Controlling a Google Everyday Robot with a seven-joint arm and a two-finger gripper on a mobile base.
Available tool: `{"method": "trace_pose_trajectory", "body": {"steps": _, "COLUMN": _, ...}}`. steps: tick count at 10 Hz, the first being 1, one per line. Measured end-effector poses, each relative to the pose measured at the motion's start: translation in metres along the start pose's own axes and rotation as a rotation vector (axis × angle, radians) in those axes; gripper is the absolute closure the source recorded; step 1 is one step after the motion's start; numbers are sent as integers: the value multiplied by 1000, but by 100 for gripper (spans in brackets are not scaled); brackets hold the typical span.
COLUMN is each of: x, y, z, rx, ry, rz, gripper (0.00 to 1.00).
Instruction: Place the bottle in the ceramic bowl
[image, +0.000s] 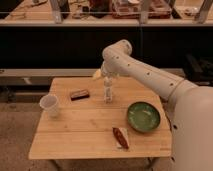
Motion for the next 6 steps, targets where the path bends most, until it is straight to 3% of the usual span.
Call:
{"method": "trace_pose_trajectory", "body": {"steps": 2, "x": 2, "y": 1, "z": 12, "rx": -23, "ry": 11, "rz": -10, "gripper": 51}}
{"method": "trace_pose_trajectory", "body": {"steps": 6, "x": 10, "y": 10, "z": 17, "rx": -63, "ry": 89, "rz": 32, "gripper": 90}}
